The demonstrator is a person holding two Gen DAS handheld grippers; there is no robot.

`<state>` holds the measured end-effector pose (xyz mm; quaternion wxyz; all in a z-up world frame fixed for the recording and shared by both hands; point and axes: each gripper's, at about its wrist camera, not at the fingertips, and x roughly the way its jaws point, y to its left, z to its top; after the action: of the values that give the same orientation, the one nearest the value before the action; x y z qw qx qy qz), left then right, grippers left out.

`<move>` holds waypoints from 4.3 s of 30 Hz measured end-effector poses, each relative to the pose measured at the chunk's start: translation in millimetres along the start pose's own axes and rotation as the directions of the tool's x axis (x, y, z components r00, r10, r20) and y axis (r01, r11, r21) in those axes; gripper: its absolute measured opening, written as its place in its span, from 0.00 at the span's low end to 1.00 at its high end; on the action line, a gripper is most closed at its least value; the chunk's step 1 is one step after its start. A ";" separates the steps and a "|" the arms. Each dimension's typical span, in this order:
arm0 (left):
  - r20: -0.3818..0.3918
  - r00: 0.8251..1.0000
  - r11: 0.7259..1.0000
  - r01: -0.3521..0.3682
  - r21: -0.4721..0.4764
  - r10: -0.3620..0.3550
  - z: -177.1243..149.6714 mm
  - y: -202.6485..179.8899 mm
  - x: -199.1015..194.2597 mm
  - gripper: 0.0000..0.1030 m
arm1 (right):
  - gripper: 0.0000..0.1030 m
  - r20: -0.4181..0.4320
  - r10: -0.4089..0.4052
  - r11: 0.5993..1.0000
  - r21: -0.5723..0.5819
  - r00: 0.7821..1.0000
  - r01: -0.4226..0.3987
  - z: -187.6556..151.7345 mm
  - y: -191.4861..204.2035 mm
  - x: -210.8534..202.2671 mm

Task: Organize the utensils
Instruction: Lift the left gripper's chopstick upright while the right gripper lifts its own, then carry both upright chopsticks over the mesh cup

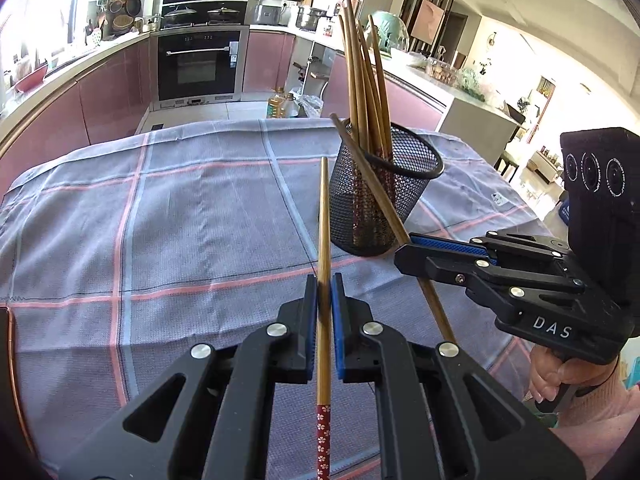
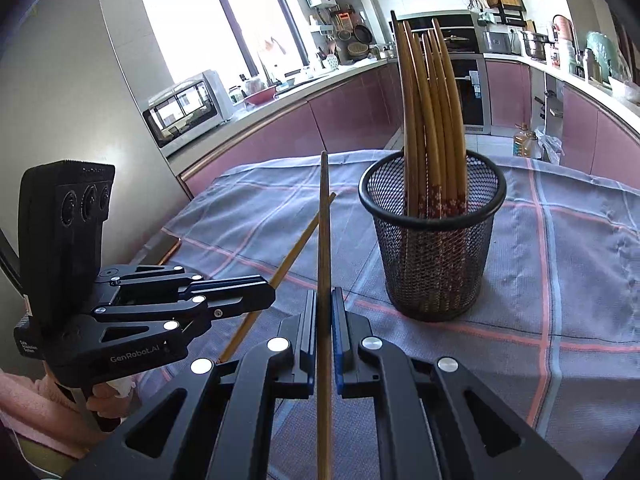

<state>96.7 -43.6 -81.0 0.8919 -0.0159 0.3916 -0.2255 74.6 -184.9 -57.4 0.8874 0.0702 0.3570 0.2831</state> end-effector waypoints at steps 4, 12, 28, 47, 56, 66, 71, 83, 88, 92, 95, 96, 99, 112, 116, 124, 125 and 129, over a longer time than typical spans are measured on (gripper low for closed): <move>0.015 1.000 1.000 0.015 -0.007 -0.015 2.4 -0.5 -6.6 0.07 | 0.06 0.018 0.001 1.000 0.001 1.000 -0.001 1.9 -0.9 -6.7; 0.036 0.999 0.999 0.039 -0.011 -0.039 6.6 -1.6 -15.6 0.07 | 0.06 0.059 0.001 1.000 0.005 0.998 -0.001 7.0 -4.6 -19.6; 0.053 0.996 0.997 0.075 -0.006 -0.075 14.5 -8.8 -24.0 0.07 | 0.06 0.100 0.007 1.000 0.022 0.995 -0.010 12.4 -10.5 -33.1; 0.067 0.994 0.996 0.084 0.000 -0.084 20.0 -11.3 -25.8 0.07 | 0.06 0.128 -0.001 1.000 0.025 0.992 -0.002 16.5 -12.0 -40.3; 0.082 0.993 0.996 0.087 0.004 -0.087 24.9 -12.3 -30.6 0.07 | 0.06 0.146 -0.010 1.000 0.020 0.989 0.007 20.6 -11.5 -44.0; 0.094 0.992 0.996 0.089 0.005 -0.089 28.9 -13.8 -34.1 0.07 | 0.06 0.161 -0.013 1.000 0.015 0.987 0.010 23.9 -12.2 -48.7; 0.100 0.991 0.996 0.094 0.008 -0.094 31.6 -14.5 -35.3 0.07 | 0.06 0.167 -0.015 1.000 0.011 0.986 0.014 26.8 -12.0 -49.6; 0.119 0.988 0.995 0.099 0.014 -0.100 35.5 -16.6 -42.6 0.07 | 0.06 0.180 -0.017 1.000 0.009 0.984 0.016 30.0 -9.4 -52.5; 0.123 0.987 0.995 0.098 0.017 -0.099 37.1 -18.0 -44.0 0.07 | 0.06 0.186 -0.019 1.000 0.007 0.982 0.018 32.0 -9.0 -54.2; 0.126 0.987 0.995 0.097 0.019 -0.099 37.9 -18.8 -43.6 0.07 | 0.06 0.190 -0.021 1.000 0.005 0.982 0.021 33.3 -8.2 -54.2; 0.129 0.987 0.995 0.099 0.021 -0.101 39.6 -20.4 -44.2 0.07 | 0.06 0.194 -0.023 1.000 0.003 0.981 0.023 33.8 -8.6 -55.4; 0.130 0.986 0.995 0.099 0.022 -0.101 39.9 -20.9 -44.5 0.07 | 0.06 0.195 -0.023 1.000 0.003 0.981 0.023 34.4 -9.0 -56.1; 0.133 0.986 0.995 0.101 0.024 -0.103 41.6 -21.5 -45.1 0.07 | 0.06 0.198 -0.025 1.000 -0.001 0.980 0.026 35.6 -8.3 -57.0; 0.141 0.984 0.993 0.108 0.037 -0.112 47.3 -24.1 -45.9 0.07 | 0.06 0.208 -0.028 0.999 -0.009 0.978 0.031 39.0 -6.8 -58.6; 0.145 0.983 0.993 0.110 0.041 -0.115 49.1 -26.3 -48.3 0.07 | 0.06 0.211 -0.028 0.999 -0.011 0.977 0.031 40.9 -7.5 -60.0; 0.151 0.982 0.993 0.109 0.048 -0.115 52.5 -27.8 -50.8 0.07 | 0.06 0.220 -0.028 0.999 -0.016 0.975 0.033 44.6 -6.9 -61.1; 0.152 0.982 0.993 0.109 0.050 -0.115 52.6 -28.0 -51.1 0.07 | 0.06 0.221 -0.029 0.999 -0.017 0.975 0.033 45.1 -6.7 -61.2; 0.156 0.981 0.992 0.110 0.055 -0.118 53.8 -30.0 -52.9 0.07 | 0.06 0.226 -0.030 0.999 -0.020 0.974 0.036 46.2 -6.4 -62.4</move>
<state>91.7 -56.6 -1.0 0.9060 -0.0355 0.3125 -0.2832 72.0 -221.1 11.6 0.9276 0.0855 0.2517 0.2626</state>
